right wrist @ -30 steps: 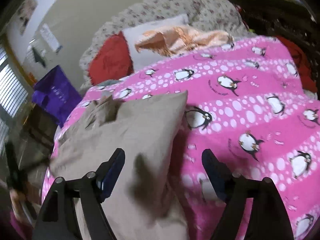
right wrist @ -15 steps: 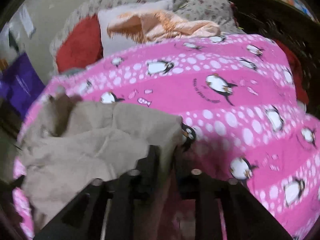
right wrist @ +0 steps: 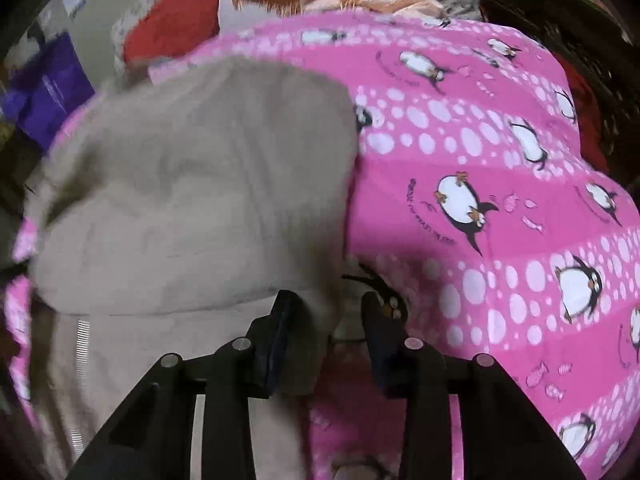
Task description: Fold large clothes
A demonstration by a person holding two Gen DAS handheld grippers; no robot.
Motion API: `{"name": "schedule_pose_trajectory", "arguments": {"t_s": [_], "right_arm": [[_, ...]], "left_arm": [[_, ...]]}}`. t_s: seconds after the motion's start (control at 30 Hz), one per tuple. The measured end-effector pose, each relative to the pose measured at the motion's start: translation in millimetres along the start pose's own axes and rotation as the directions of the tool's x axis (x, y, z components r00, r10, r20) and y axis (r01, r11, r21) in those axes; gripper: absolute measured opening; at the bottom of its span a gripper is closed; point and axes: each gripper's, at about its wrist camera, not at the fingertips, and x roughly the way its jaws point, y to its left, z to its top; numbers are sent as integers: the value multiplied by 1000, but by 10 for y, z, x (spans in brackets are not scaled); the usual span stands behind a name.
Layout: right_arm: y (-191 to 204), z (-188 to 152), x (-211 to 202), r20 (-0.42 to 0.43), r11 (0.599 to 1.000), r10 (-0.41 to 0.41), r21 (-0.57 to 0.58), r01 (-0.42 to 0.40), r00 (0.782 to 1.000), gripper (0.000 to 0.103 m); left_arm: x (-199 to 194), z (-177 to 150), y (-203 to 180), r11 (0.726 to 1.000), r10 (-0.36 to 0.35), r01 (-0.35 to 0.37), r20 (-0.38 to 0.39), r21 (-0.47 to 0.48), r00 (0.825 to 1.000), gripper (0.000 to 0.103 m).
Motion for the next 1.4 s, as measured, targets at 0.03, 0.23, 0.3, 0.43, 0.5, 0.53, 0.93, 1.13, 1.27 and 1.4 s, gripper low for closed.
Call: {"name": "schedule_pose_trajectory", "arguments": {"t_s": [0.03,0.23,0.3,0.43,0.5,0.53,0.93,1.13,1.27,1.4], "right_arm": [[9,-2,-137,27,1000,25,-3,-25,999,40],[457,64,-593,125,980,167,-134,-150,978,52],[730,90,-527,99,960,242,-170,-223,965,51],[1344,199,-120,56,937,271,-243,-250,961,49],[1581,242,53,62,939,261,-247,-238,963,49],[1707,297,184,66,944,249,-239,-227,966,50],[1266,41,-116,31,957,234,-183,-225,972,70],[668,-218,-436,32,968,246,-53,-244,969,70],[528,-296,-552,46,980,197,-49,-194,979,72],[360,-372,-600,69,982,187,-24,-186,980,74]], "left_arm": [[-89,0,50,1000,-13,13,22,-16,1000,64],[-489,-76,306,999,-2,5,91,-36,996,64],[-545,-159,366,999,-5,8,90,-34,996,64],[-612,-417,534,999,-8,9,44,-36,999,64],[-632,-558,593,999,-7,8,27,-49,1000,64],[-627,-625,611,999,-4,4,14,-50,1000,66],[-135,-630,429,987,120,-118,-19,109,993,70],[-43,-489,692,987,131,-124,55,-105,990,66],[-117,-517,1025,974,91,-70,87,-214,992,44],[-126,-562,1322,953,56,-25,95,-301,994,43]]}}
